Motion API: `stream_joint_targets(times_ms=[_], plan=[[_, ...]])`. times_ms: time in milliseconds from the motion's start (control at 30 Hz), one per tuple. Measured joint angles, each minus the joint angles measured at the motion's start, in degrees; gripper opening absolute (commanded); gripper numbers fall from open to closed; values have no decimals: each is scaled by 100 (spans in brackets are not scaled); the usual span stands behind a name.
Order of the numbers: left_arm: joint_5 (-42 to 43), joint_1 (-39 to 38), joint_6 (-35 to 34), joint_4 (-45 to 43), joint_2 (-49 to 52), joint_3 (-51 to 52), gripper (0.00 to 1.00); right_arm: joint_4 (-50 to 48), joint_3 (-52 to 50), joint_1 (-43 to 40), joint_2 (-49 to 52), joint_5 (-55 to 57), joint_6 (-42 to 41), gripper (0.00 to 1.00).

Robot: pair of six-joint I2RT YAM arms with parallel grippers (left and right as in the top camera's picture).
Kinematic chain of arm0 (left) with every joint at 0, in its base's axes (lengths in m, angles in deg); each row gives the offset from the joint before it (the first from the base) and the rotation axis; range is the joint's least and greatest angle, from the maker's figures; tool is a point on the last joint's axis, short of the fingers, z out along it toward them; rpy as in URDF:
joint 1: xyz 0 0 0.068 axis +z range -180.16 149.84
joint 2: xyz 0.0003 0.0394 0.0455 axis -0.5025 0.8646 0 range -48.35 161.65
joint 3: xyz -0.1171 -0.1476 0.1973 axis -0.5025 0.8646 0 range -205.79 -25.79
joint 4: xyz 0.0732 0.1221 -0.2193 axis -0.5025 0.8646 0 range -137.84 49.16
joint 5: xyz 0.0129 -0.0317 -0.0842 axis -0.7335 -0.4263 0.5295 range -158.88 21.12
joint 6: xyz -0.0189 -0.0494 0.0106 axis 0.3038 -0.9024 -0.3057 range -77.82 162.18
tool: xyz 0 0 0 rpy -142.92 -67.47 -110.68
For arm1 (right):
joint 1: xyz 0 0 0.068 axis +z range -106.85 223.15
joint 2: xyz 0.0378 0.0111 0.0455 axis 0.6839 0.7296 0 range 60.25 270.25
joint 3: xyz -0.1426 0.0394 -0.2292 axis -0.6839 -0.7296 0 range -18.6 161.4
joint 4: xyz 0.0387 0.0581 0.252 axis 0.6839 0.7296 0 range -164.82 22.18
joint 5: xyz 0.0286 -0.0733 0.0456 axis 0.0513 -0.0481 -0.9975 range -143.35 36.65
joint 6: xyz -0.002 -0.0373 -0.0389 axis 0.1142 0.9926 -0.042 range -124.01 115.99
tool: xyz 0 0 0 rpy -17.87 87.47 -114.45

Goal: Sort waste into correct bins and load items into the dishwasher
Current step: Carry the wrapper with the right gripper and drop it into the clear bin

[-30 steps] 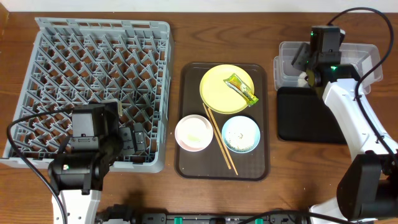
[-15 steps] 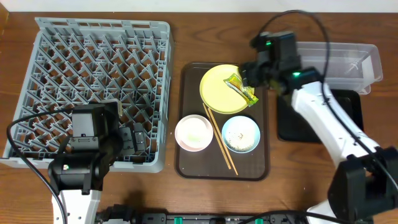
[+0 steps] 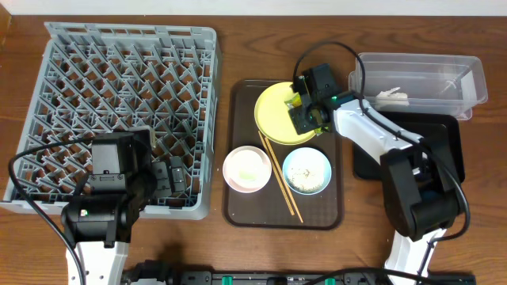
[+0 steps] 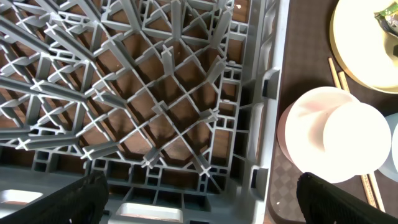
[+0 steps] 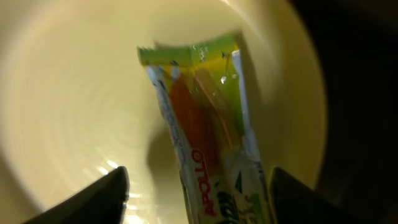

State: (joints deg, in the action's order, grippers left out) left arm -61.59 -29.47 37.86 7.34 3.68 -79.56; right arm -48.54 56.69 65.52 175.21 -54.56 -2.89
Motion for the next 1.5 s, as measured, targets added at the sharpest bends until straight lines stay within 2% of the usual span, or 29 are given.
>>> stream_joint_targets(times_ms=[133,200,367,500,667,767,933,1067,1100,1133,1167,1200,1233,1333,1400,1500], plan=[[0,2,0,0,0,0,98,-7,-4,0,31,55,17,13],[0,2,0,0,0,0,98,-9,-4,0,24,70,9,2],[0,2,0,0,0,0,98,-4,-9,-42,-302,103,-76,1],[0,0,0,-2,0,0,98,-120,-13,-319,-1110,400,-616,1],[0,2,0,0,0,0,98,52,2,-1119,-2022,1318,-2352,1],[0,2,0,0,0,0,98,166,2,-1631,-2074,1659,-3576,1],[0,2,0,-2,0,0,98,136,2,-2037,-1856,1867,-4789,1],[0,2,0,-2,0,0,98,-79,2,-2096,-1526,1904,-5235,25],[0,0,0,-2,0,0,98,-114,2,-2111,-1436,1899,-5302,34],[0,2,0,-2,0,0,98,-138,2,-2116,-1386,1904,-5320,47],[0,2,0,0,0,0,98,-160,2,-2120,-1329,1906,-5333,65],[0,2,0,-2,0,0,98,-173,-2,-2127,-1303,1897,-5322,71],[0,2,0,-2,0,0,98,-197,-4,-2135,-1296,1899,-5287,75],[0,2,0,-2,0,0,98,-289,-4,-2146,-1346,1882,-4896,80],[0,2,0,-2,0,0,98,-291,-7,-2146,-1464,1757,-4461,87],[0,2,0,-9,0,0,98,-149,-7,-2144,-1906,1156,-3567,89]])
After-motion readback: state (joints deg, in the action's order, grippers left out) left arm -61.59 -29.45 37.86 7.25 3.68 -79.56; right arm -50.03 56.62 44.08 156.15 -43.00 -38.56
